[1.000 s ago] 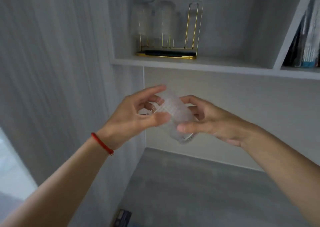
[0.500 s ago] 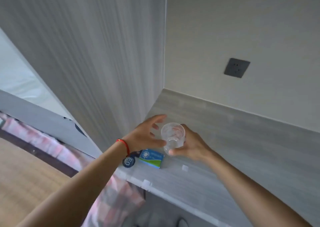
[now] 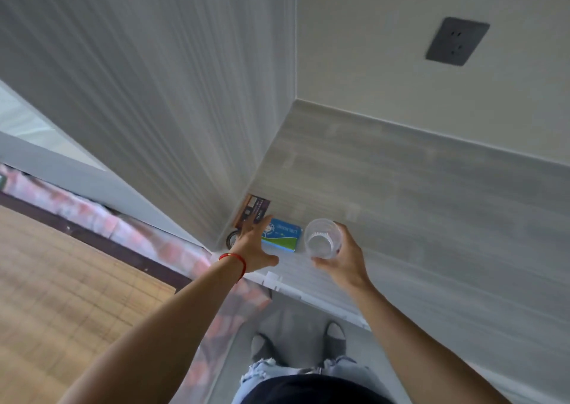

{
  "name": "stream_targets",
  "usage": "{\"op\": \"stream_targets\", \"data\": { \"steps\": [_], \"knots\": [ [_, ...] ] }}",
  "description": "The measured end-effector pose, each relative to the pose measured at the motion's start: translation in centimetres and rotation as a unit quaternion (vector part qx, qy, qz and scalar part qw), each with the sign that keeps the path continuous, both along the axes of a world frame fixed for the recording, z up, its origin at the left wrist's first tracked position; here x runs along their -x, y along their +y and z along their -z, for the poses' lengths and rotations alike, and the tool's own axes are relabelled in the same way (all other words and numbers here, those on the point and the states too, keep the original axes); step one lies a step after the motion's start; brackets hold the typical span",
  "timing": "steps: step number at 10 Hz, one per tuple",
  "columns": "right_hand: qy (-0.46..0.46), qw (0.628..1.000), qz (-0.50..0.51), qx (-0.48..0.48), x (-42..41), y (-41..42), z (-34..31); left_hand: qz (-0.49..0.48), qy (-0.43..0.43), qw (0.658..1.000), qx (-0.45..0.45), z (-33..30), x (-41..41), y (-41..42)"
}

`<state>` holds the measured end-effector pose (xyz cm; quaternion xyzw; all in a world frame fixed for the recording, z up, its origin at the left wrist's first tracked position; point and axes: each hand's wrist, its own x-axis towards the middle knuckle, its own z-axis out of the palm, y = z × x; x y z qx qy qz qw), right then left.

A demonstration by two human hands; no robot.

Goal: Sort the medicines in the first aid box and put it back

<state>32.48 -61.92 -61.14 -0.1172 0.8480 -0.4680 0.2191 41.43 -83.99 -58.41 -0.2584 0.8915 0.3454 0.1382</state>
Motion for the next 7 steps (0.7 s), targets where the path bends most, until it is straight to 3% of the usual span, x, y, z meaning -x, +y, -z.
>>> {"op": "stream_targets", "data": {
  "steps": [2, 7],
  "knots": [
    [-0.006, 0.999, 0.032, 0.018, -0.5, -0.7, 1.2, -0.071, -0.018, 0.996, -0.058, 1.4, -0.7, 0.1],
    [-0.002, 1.000, -0.007, -0.001, -0.6, 0.2, 1.5, -0.066, 0.004, 0.996, -0.058, 1.1, -1.9, -1.1]
  ]
}}
